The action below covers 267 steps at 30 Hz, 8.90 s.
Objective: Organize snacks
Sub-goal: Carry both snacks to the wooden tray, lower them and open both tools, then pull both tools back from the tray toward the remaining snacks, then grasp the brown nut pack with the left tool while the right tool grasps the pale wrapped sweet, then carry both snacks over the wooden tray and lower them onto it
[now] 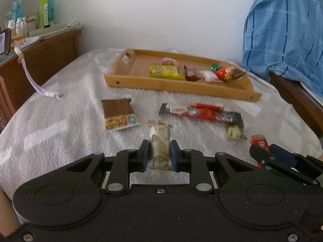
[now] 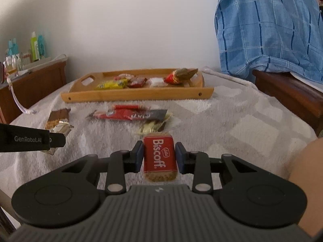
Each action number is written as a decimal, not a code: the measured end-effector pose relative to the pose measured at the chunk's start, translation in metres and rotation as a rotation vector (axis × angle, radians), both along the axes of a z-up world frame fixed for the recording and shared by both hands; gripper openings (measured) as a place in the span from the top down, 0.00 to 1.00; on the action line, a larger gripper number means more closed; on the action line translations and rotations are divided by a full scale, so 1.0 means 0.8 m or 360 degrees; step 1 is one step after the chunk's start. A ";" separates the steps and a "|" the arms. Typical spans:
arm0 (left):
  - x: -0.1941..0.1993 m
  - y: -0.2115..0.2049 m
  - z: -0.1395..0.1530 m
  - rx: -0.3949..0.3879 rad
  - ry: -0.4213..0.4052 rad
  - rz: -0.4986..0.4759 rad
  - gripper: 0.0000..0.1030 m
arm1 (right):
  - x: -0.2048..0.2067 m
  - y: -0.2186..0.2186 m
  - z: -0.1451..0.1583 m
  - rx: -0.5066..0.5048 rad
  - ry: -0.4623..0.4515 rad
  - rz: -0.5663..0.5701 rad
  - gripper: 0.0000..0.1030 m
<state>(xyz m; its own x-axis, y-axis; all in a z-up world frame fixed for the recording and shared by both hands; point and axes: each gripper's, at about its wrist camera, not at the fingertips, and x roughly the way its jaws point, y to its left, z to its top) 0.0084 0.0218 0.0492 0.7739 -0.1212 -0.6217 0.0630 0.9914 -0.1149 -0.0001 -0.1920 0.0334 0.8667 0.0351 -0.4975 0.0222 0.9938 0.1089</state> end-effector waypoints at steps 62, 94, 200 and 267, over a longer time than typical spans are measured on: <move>0.422 0.010 -0.009 -0.0031 0.0174 -0.0031 0.80 | 0.428 -0.022 0.012 0.0129 0.0319 0.0029 0.63; 0.421 0.004 -0.016 0.0033 0.0194 -0.0006 0.74 | 0.430 -0.015 -0.002 0.0056 0.0361 0.0053 0.48; 0.075 -0.017 -0.002 0.0224 -0.0081 0.0115 0.59 | 0.086 -0.070 -0.032 0.0064 0.0015 -0.0072 0.55; 0.315 -0.010 0.086 0.0053 -0.0085 -0.0079 0.60 | 0.321 -0.075 0.081 0.0214 0.0080 0.0131 0.64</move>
<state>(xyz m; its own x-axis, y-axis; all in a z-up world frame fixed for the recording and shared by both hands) 0.2603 0.0140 0.1178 0.7995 -0.1402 -0.5840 0.1172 0.9901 -0.0772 0.2564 -0.2520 0.0981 0.8324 0.1738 -0.5262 -0.0496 0.9691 0.2416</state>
